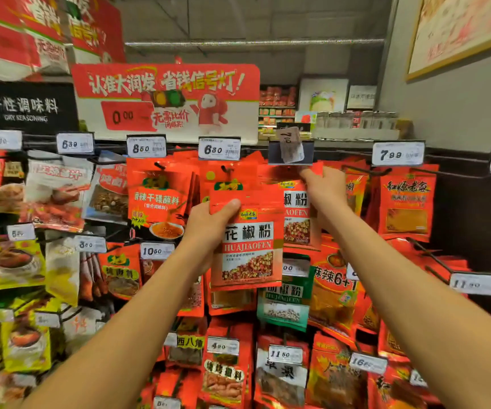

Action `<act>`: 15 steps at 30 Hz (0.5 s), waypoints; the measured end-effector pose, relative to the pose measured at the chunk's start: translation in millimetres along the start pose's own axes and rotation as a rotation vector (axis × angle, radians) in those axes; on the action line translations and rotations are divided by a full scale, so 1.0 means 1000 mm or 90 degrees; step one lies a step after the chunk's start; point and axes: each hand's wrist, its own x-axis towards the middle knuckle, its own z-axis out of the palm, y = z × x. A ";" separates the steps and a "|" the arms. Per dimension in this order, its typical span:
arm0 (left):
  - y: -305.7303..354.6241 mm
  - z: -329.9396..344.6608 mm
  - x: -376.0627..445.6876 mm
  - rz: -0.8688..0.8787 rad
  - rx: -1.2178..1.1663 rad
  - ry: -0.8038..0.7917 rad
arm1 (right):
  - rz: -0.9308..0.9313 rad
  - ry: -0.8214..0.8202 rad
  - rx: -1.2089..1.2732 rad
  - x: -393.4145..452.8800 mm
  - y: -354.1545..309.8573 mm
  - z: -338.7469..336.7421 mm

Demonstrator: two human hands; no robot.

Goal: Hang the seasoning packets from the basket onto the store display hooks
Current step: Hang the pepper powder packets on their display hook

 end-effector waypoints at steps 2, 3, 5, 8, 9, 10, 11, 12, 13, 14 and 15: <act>0.003 0.001 0.001 0.002 0.000 -0.011 | 0.028 0.003 -0.004 0.004 -0.002 0.002; 0.004 0.001 0.001 0.000 0.001 -0.012 | 0.047 0.006 0.003 0.005 -0.002 0.002; 0.003 0.002 0.003 -0.004 0.004 -0.011 | 0.068 0.010 0.012 0.005 -0.002 0.004; 0.002 0.001 0.006 -0.002 0.007 -0.013 | 0.064 0.017 -0.001 0.006 -0.001 0.008; 0.001 0.000 0.007 -0.001 0.005 -0.015 | 0.062 0.023 -0.006 0.006 -0.001 0.009; 0.000 0.000 0.007 0.000 0.004 -0.016 | 0.059 0.031 -0.010 0.006 -0.001 0.009; -0.001 -0.001 0.008 0.002 0.005 -0.017 | 0.054 0.043 -0.015 0.006 0.000 0.009; -0.001 -0.002 0.009 0.005 0.007 -0.017 | 0.046 0.055 -0.022 0.006 0.001 0.009; -0.002 -0.003 0.010 0.007 0.009 -0.017 | 0.036 0.066 -0.030 0.006 0.001 0.009; -0.003 -0.004 0.011 0.008 0.008 -0.016 | 0.026 0.075 -0.038 0.007 0.002 0.010; -0.004 -0.005 0.012 0.008 0.006 -0.014 | 0.018 0.086 -0.046 0.009 0.003 0.011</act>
